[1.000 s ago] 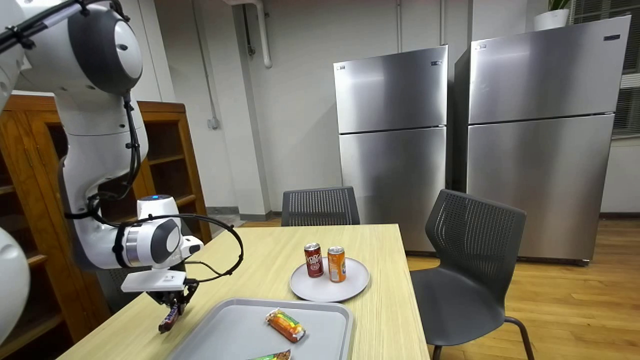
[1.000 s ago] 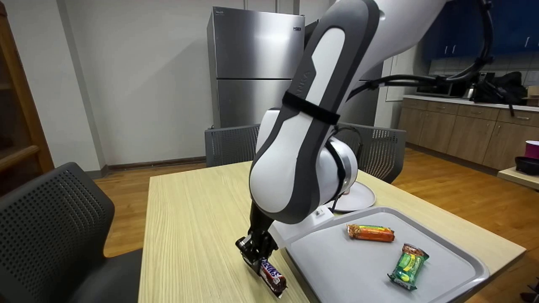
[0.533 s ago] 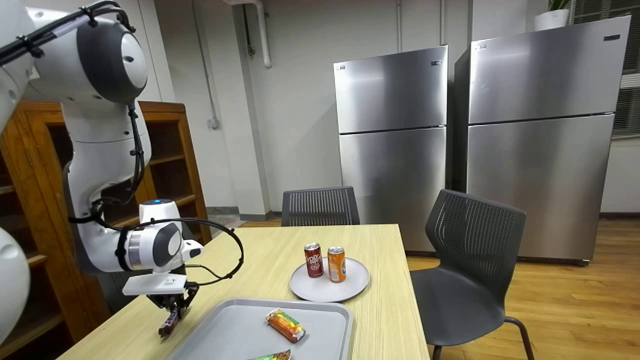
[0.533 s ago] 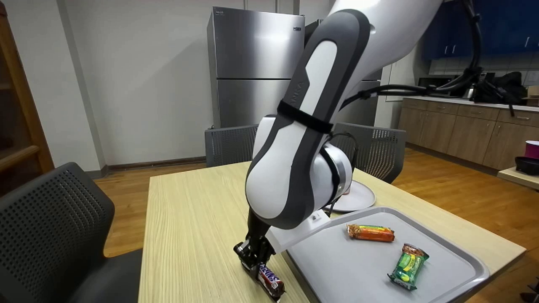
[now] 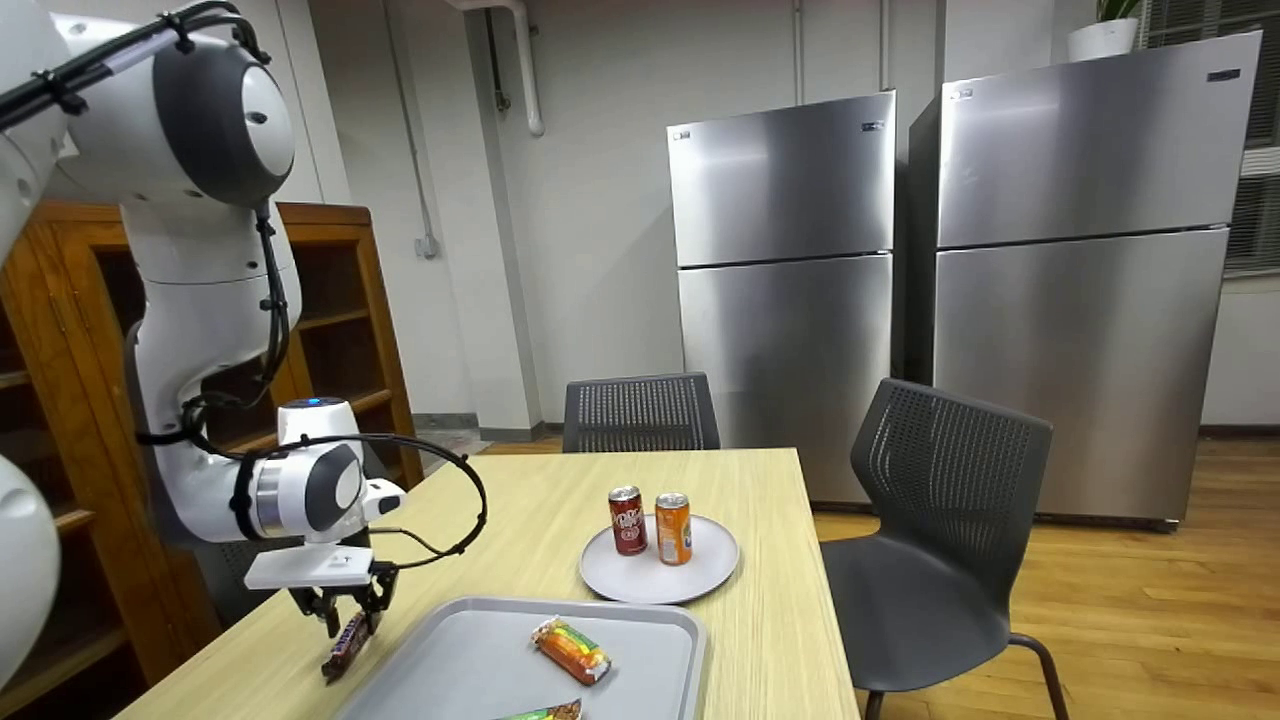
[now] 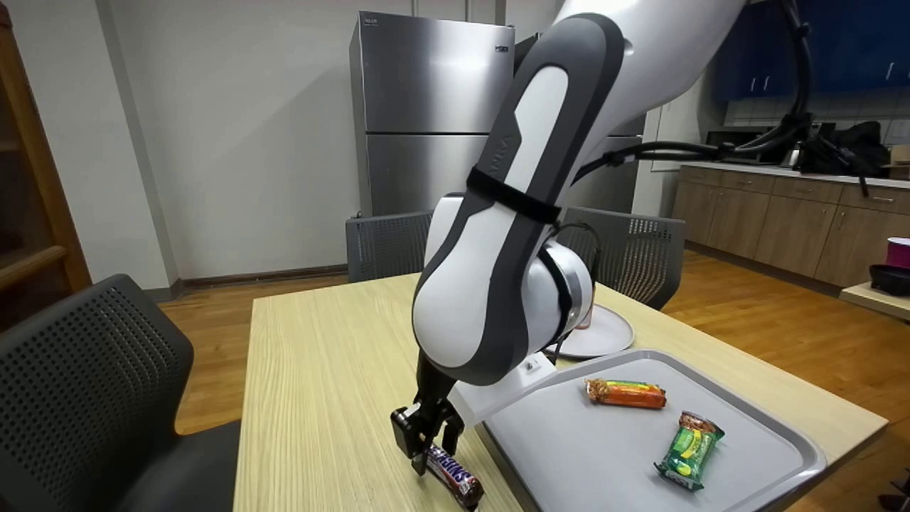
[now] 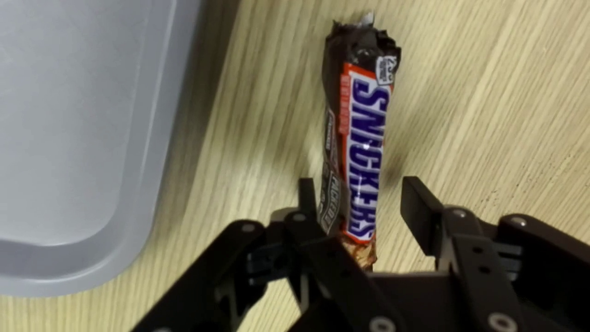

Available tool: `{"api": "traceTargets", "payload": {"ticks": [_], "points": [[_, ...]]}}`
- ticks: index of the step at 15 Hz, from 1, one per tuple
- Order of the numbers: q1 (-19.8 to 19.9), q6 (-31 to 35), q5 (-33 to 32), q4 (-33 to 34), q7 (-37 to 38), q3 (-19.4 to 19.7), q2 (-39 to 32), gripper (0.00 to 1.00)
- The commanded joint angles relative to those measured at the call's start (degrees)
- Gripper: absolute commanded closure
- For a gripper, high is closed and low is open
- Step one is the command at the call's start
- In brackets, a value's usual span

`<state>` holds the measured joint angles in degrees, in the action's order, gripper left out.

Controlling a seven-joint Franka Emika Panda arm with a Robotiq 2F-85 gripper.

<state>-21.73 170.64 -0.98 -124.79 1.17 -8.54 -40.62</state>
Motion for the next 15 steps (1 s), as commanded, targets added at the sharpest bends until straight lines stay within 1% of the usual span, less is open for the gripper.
{"api": "traceTargets", "payload": {"ticks": [1,2,3,4,8,9,10,15], "points": [[2.76,-1.92,-1.20,-2.51,-1.56,-1.81,4.29,0.16],[2.95,-2.20,-1.09,-3.07,-1.43,-1.64,5.29,0.08],[2.30,-3.24,-0.82,-3.61,-0.13,-0.48,6.61,0.01],[2.75,-4.41,-0.55,-4.12,0.19,-0.38,7.77,0.00],[3.06,-6.73,-0.33,-6.20,2.73,2.14,11.69,0.00],[2.36,-7.23,-0.36,-6.67,4.74,3.86,12.56,0.00],[3.08,-8.03,0.05,-6.96,5.36,4.06,13.14,0.00],[4.31,-9.91,1.43,-8.74,12.47,8.05,15.36,0.00]]}}
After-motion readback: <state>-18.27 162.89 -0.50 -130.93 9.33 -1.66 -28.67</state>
